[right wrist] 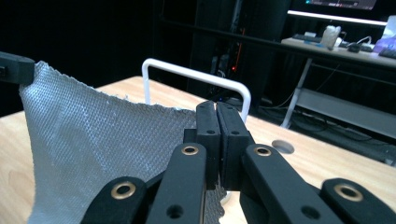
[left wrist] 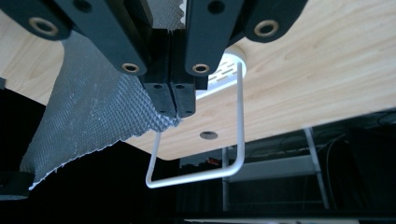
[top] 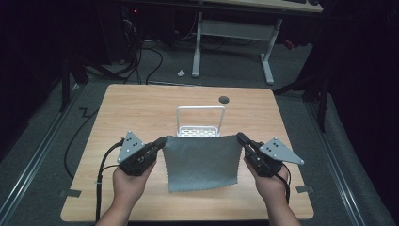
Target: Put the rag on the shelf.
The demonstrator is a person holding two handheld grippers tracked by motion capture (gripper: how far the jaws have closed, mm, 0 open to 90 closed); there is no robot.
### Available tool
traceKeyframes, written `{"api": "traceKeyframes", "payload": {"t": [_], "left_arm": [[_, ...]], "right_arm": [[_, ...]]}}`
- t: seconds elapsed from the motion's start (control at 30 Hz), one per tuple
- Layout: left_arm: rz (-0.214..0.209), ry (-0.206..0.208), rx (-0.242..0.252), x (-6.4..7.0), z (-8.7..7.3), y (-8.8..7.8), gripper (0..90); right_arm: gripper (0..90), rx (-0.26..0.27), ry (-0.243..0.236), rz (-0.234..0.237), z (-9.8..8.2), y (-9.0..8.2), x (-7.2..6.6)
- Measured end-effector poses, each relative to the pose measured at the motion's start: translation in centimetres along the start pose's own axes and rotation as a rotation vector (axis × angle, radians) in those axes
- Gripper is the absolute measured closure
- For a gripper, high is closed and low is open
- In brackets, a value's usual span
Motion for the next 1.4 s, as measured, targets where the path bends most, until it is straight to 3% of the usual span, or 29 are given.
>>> {"api": "traceKeyframes", "payload": {"t": [0.4,0.63,0.83,1.13,1.3,1.4], "left_arm": [[0.023,0.036,0.047,-0.9,3.3,0.4,89.2],[0.036,0.026,0.077,-1.9,4.9,1.1,89.2],[0.060,0.039,0.069,-3.1,5.9,2.2,89.2],[0.098,0.047,0.068,-5.2,7.4,3.6,89.2],[0.122,0.038,0.074,-7.3,8.3,4.8,89.2],[0.148,0.035,0.046,-8.6,8.5,5.8,89.3]], "right_arm": [[89.5,0.039,0.038,-0.029,1.9,1.1,0.9],[89.5,0.058,0.057,-0.053,3.0,2.2,1.5],[89.6,0.073,0.067,-0.074,4.3,3.6,2.2],[89.6,0.066,0.061,-0.098,5.3,6.5,2.9],[89.5,0.064,0.072,-0.098,5.9,8.4,3.3],[89.5,0.048,0.065,-0.102,6.1,9.8,3.5]]}}
Point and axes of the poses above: each handheld gripper's, and its own axes: y roughly forward along the jaws, z roughly out of its top, x roughly to its right, the point moved 6 cm from there along y, roughly forward along the jaws, and after that the axes turned 13 degrees about -z, right-handed, at the moved point
